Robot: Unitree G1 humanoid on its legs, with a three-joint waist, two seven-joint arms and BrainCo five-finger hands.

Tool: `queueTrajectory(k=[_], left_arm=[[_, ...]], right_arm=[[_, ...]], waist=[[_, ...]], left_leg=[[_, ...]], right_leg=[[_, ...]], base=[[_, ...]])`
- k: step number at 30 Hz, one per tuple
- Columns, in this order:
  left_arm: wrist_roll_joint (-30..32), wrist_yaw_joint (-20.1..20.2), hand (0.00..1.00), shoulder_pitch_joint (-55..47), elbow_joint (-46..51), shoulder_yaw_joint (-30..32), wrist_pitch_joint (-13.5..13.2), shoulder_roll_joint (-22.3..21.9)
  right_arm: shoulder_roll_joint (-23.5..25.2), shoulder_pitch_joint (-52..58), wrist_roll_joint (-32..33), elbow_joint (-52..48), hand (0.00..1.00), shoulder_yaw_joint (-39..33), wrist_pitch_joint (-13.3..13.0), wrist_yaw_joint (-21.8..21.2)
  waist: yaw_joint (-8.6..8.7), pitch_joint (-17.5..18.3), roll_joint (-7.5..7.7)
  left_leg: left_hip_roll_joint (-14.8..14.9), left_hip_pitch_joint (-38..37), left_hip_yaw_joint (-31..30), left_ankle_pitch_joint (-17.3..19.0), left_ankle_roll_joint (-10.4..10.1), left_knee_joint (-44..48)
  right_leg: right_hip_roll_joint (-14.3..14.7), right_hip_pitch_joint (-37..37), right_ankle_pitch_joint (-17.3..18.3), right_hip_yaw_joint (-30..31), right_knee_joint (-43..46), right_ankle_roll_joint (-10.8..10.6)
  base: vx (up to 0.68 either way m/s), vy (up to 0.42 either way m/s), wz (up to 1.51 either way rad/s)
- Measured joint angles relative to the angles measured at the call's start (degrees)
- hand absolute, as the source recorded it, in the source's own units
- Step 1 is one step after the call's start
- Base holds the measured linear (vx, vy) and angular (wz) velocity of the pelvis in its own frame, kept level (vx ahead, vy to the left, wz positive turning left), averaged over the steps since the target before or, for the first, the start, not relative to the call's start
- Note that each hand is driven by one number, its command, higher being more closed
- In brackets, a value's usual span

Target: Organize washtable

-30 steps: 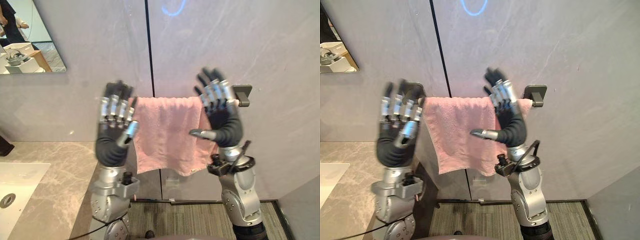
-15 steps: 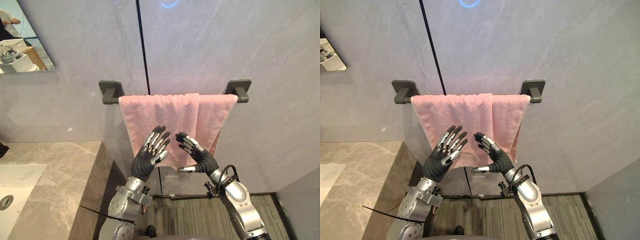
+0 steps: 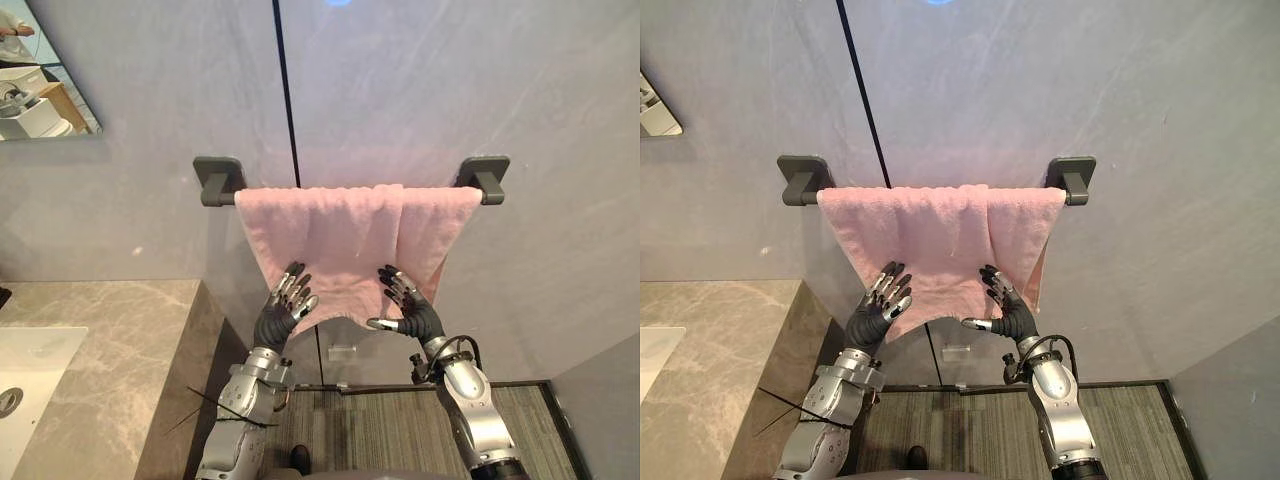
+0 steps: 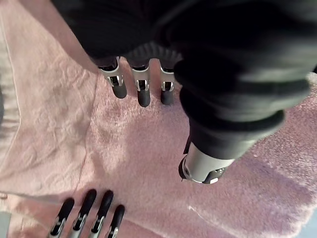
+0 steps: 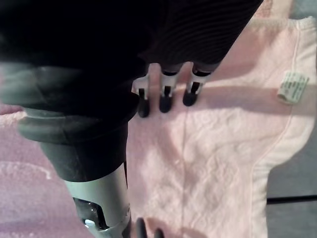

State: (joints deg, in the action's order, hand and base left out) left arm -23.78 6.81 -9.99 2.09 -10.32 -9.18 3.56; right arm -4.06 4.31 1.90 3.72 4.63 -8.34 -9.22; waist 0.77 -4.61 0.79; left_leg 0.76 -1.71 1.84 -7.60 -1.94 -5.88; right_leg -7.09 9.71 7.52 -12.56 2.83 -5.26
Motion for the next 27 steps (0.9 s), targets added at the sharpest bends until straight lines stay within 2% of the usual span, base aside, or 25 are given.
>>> queueTrajectory(k=[7,15,21,25,26,27], left_arm=[[2.12,-3.57,0.00,-0.03,-2.69,5.32,-0.01,-1.14],[2.64,-4.91,0.00,-2.08,-3.96,11.30,-0.04,-2.65],[2.31,-5.58,0.00,-6.98,-4.54,14.39,-0.02,-5.25],[1.94,-5.48,0.00,-9.76,-9.19,15.56,0.40,-7.36],[1.96,-5.38,0.00,-10.67,-14.54,15.93,1.56,-7.84],[2.61,-4.49,0.00,-11.11,-19.69,17.34,2.12,-7.81]], right_arm=[[1.62,-0.26,-1.97,0.09,0.00,-6.54,0.02,5.69],[4.18,3.10,-0.18,0.06,0.00,-14.33,0.02,8.11],[5.72,7.14,0.37,-2.01,0.00,-16.00,0.08,9.38],[6.76,11.55,0.22,-2.78,0.00,-15.83,0.43,9.34],[7.20,13.43,-0.36,1.60,0.00,-15.85,1.58,9.32],[7.33,13.37,-0.49,7.50,0.00,-15.27,2.46,9.50]], waist=[[0.04,-0.16,0.22],[0.06,-0.19,0.18],[-0.14,-0.19,0.17],[-0.61,-0.18,0.16],[-1.62,-0.18,0.21],[-1.69,-0.16,0.17]], left_leg=[[-0.06,0.10,-0.08,0.00,0.01,0.00],[-0.03,0.05,0.05,0.01,0.00,-0.04],[0.27,-0.07,1.14,0.06,-0.04,-0.04],[0.47,-0.17,1.61,0.13,-0.01,-0.03],[0.51,-0.37,1.83,0.49,-0.02,-0.04],[0.46,-0.34,1.93,0.61,0.07,-0.04]], right_leg=[[-0.03,0.00,0.00,-0.11,-0.05,0.00],[-0.08,0.01,0.03,-0.06,0.02,0.03],[-0.10,0.00,0.05,0.03,0.07,0.05],[-0.23,-0.02,0.09,0.02,0.47,0.02],[-0.50,-0.35,0.66,0.00,1.36,-0.02],[-0.97,-0.85,1.50,0.03,2.44,0.10]], base=[[0.00,0.000,0.00],[0.00,0.000,0.00],[0.00,0.000,-0.01],[-0.01,-0.006,0.00],[-0.08,-0.010,-0.01],[-0.09,-0.010,0.00]])
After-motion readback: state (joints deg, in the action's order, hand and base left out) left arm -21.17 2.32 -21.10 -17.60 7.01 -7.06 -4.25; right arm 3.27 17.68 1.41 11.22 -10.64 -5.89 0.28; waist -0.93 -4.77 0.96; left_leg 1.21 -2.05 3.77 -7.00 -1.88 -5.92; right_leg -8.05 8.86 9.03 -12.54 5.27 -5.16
